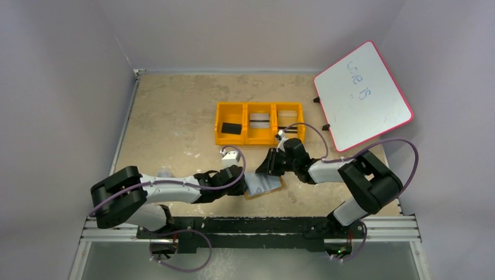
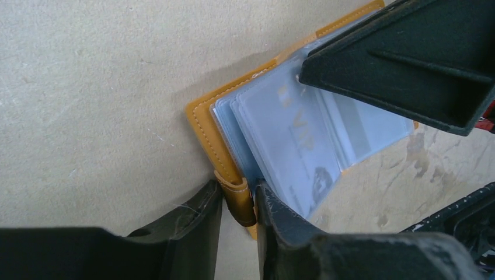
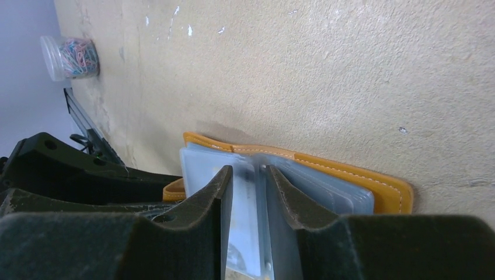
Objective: Take the credit cards out of the card holder
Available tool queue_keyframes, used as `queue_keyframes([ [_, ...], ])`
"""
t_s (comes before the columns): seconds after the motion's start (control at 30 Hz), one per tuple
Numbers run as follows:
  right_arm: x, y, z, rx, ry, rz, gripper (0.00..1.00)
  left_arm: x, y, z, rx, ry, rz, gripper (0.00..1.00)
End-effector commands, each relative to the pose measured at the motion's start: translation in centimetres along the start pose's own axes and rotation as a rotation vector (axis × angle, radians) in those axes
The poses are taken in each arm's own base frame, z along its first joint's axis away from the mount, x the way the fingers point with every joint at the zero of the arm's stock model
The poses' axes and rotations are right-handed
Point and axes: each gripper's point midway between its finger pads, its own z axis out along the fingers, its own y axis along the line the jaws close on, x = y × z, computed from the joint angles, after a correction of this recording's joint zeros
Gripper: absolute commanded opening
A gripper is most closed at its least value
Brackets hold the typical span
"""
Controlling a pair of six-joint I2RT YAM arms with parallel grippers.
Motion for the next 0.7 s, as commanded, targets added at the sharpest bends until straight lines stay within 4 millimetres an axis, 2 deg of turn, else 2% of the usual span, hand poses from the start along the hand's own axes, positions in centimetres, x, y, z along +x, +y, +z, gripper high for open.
queue_keyframes([
  [0.0,3.1,-3.0,0.0,0.093,0.101,-0.012,0.32,-1.7,-3.6,-0.1,0.114,-0.049,-0.043,0.29],
  [0.1,3.4,-3.1,-0.1,0.09,0.108,-0.013,0.32,-2.3,-4.1,-0.4,0.14,-0.072,-0.064,0.33],
  [0.2,3.5,-2.7,0.0,0.066,0.116,-0.024,0.33,-2.9,-4.7,-0.6,0.167,-0.097,-0.085,0.32],
  [0.27,3.4,-2.0,-0.1,0.032,0.117,-0.035,0.35,-3.4,-5.3,-0.9,0.2,-0.116,-0.107,0.26],
  [0.4,2.6,-0.7,-1.0,0.001,0.087,-0.051,0.44,-4.8,-6.5,-1.7,0.252,-0.163,-0.123,0.02],
  [0.5,1.7,0.1,-1.9,0.008,0.053,-0.066,0.5,-5.7,-6.0,-2.1,0.21,-0.193,-0.107,0.0],
  [0.67,-0.2,0.3,-3.1,0.079,-0.004,-0.116,0.59,-5.6,-4.7,-2.0,0.149,-0.197,-0.08,0.0],
])
